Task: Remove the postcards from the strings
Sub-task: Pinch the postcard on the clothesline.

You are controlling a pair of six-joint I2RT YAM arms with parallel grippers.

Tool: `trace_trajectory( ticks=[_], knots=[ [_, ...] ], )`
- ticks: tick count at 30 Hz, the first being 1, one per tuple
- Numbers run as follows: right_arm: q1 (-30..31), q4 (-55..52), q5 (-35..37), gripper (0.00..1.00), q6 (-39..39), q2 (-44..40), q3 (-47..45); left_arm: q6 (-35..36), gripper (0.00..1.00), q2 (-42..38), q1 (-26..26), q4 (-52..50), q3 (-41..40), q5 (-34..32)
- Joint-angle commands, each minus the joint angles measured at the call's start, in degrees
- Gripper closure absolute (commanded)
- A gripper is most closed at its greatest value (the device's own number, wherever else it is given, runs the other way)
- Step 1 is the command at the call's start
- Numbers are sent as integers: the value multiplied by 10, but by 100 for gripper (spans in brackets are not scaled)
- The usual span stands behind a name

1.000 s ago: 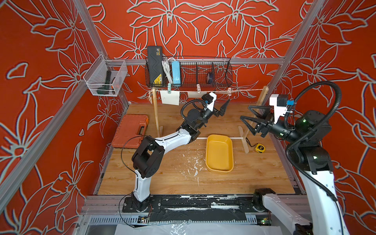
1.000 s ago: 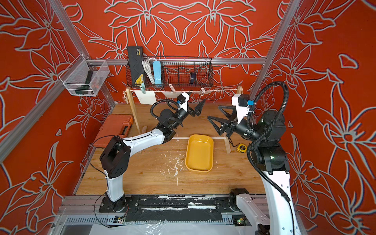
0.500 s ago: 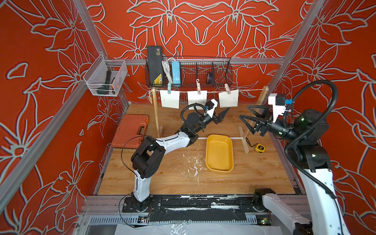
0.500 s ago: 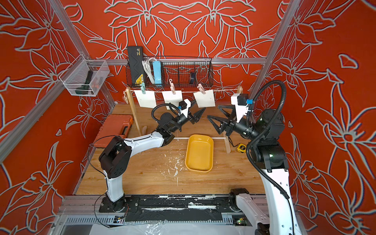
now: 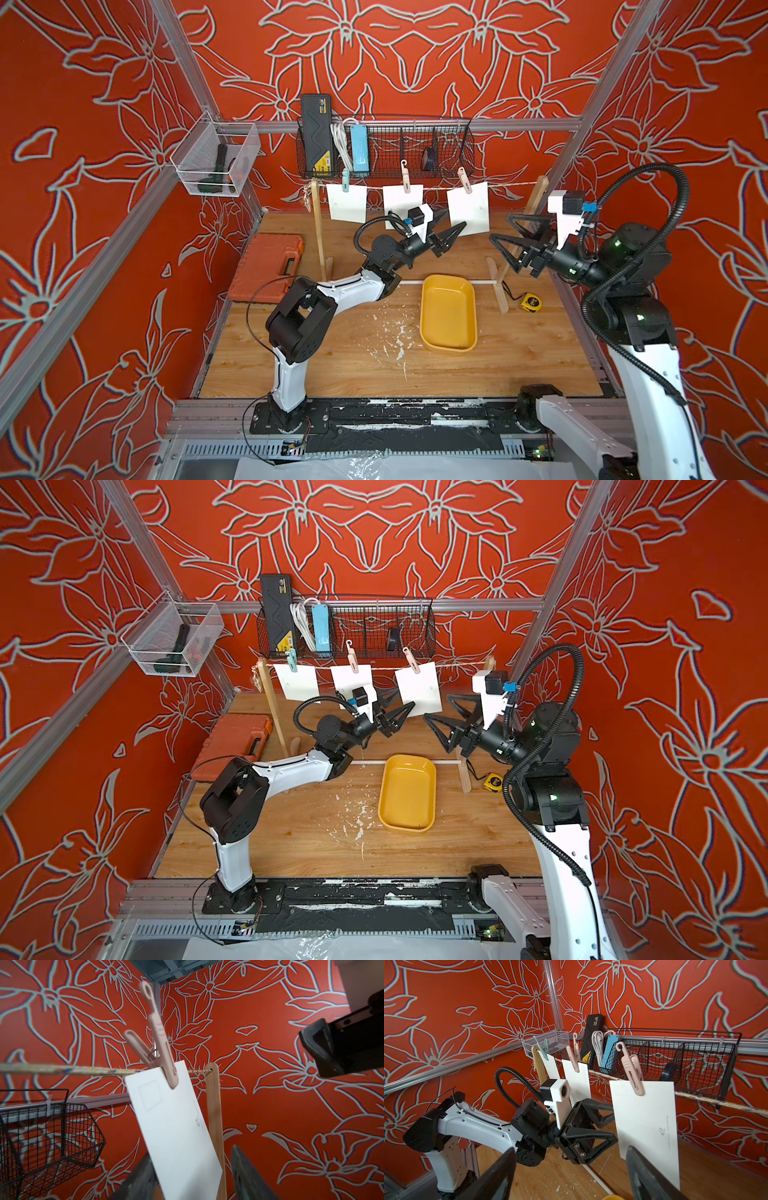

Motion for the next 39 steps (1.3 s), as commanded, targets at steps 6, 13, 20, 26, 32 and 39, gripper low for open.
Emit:
trace_trajectory(
  ticks=[6, 13, 20, 26, 32, 39],
  knots=[
    [4, -9, 22, 17, 5, 29, 50, -56, 50, -3, 2, 55, -35, 46],
    [4, -62, 25, 18, 0, 100, 145, -80, 45, 25, 3, 64, -15, 53],
    [5, -60, 28, 18, -5, 102, 135, -127, 41, 73, 1, 76, 31, 72],
    [5, -64, 27, 18, -9, 109, 136, -131, 25, 88, -1, 73, 44, 61],
    [4, -62, 33, 19, -14, 109, 128, -148, 49, 91, -1, 97, 42, 58],
    [5, -75, 38, 19, -22, 121, 141, -137, 84, 68, 0, 70, 31, 63]
  ],
)
